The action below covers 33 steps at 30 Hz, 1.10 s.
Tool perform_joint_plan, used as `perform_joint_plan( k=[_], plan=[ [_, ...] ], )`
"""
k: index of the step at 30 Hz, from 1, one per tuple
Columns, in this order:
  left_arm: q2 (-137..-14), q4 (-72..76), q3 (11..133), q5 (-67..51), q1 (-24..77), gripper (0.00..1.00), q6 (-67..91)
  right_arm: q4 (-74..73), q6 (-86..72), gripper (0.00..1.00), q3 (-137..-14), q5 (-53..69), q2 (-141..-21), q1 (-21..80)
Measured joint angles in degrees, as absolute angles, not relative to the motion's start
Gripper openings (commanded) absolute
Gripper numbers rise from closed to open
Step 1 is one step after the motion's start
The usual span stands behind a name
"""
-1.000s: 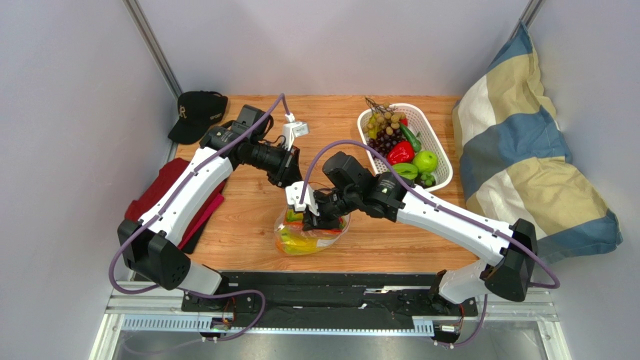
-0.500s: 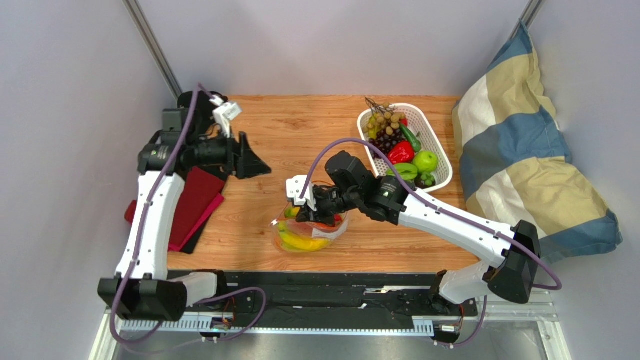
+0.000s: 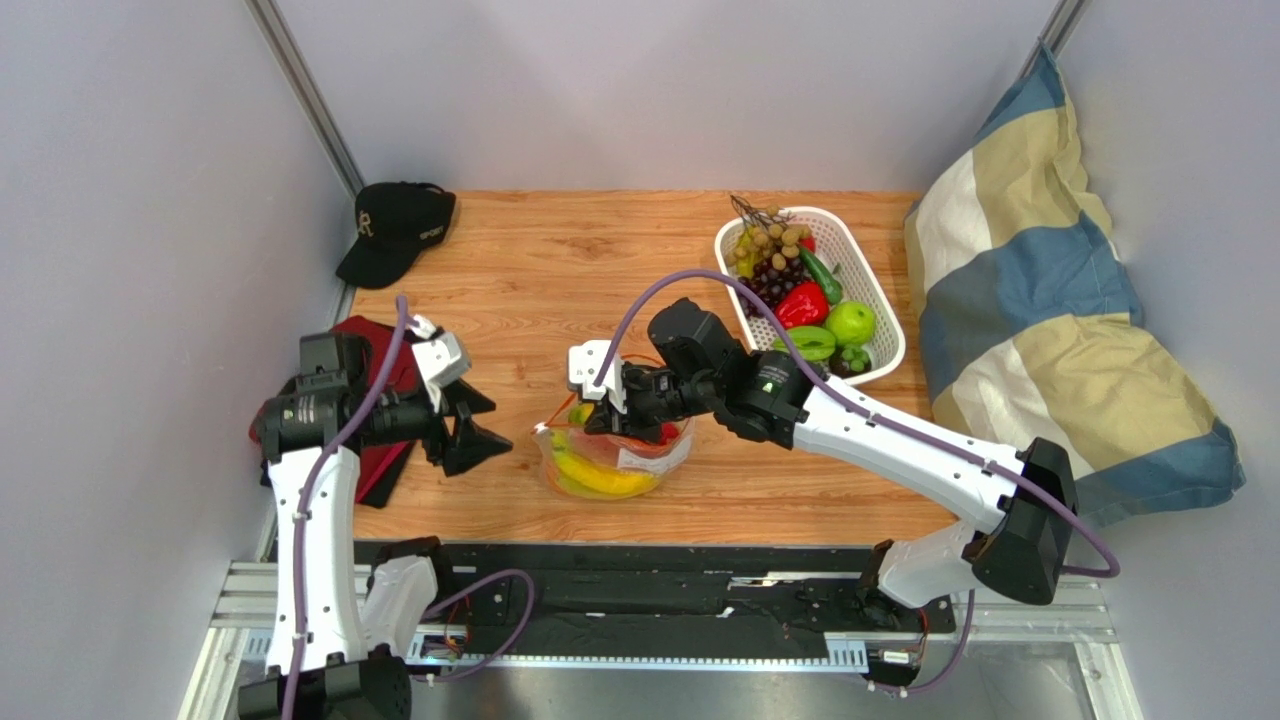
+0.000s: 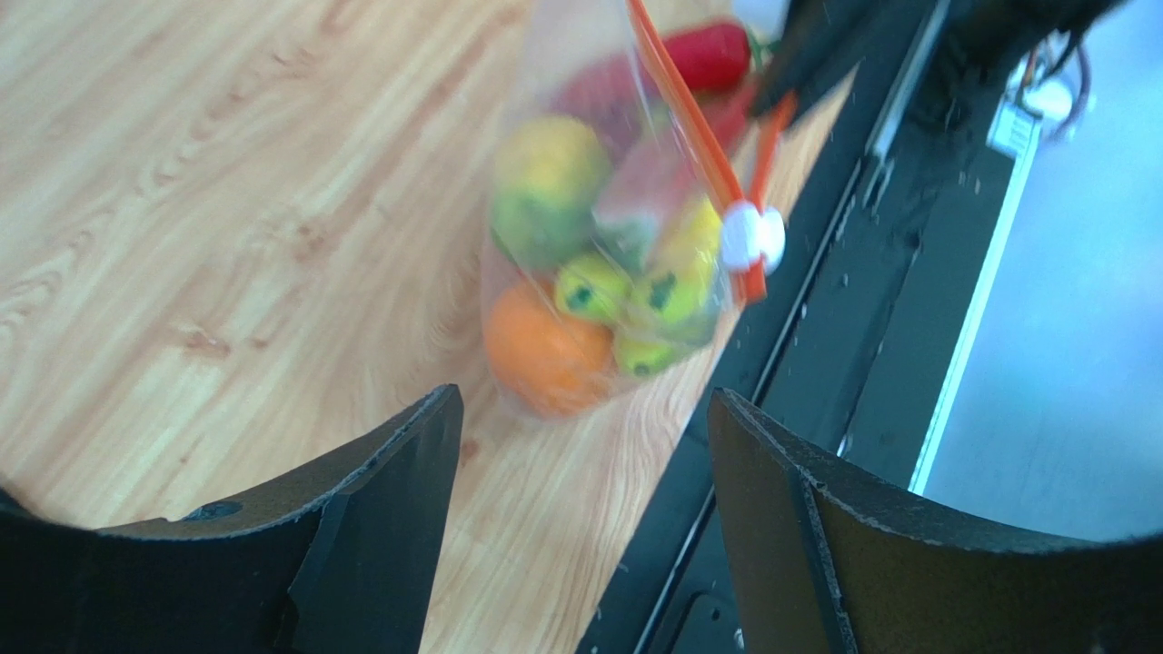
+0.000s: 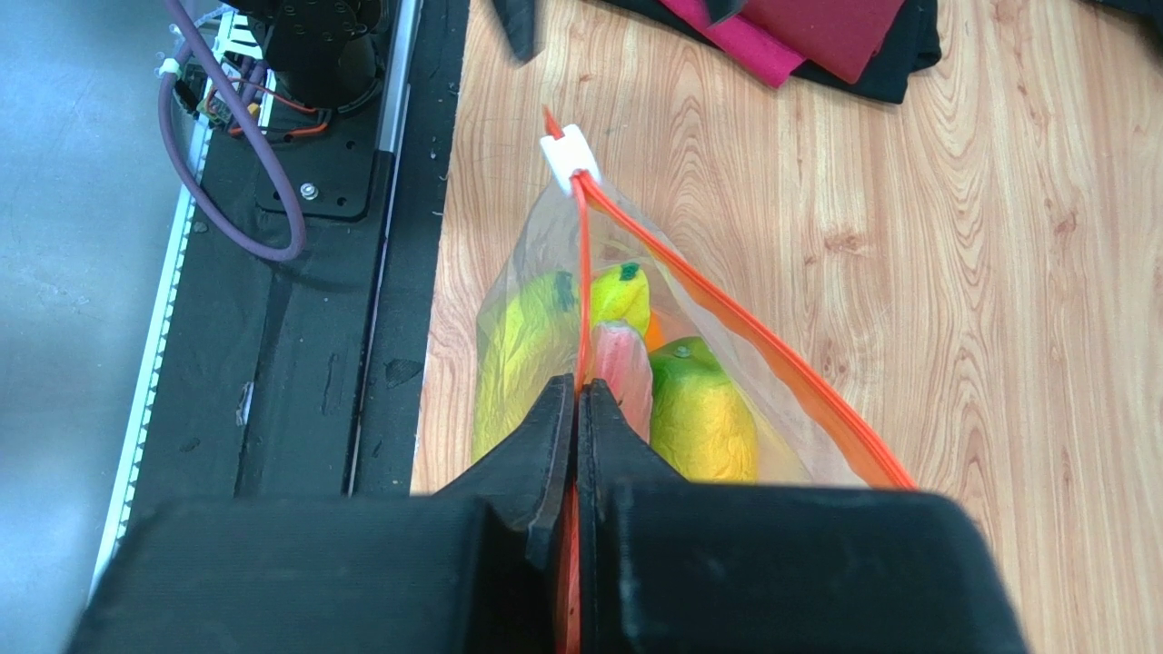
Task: Place the food in the zip-top bag and seal the zipper
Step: Zip the zipper food storage bag at the center of the board.
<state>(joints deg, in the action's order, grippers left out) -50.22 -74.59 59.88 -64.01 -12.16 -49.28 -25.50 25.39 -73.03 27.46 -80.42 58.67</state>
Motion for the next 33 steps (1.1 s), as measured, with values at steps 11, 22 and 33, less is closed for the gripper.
perform_joint_plan(
  k=[11,22,33],
  plan=[
    [-45.98,-69.8,48.62,-72.73,-10.52,0.61,-58.89,-25.17,24.6,0.0,-73.58,27.49,-80.99,58.3],
    [-39.03,-40.51,38.59,-70.46,-1.91,0.54,-38.44,-24.56,23.53,0.0,-74.32,27.68,-81.41,57.65],
    [-41.58,-22.57,37.43,-67.05,2.7,0.0,-23.0,-24.51,23.55,0.0,-74.52,28.38,-81.41,56.9]
  ],
)
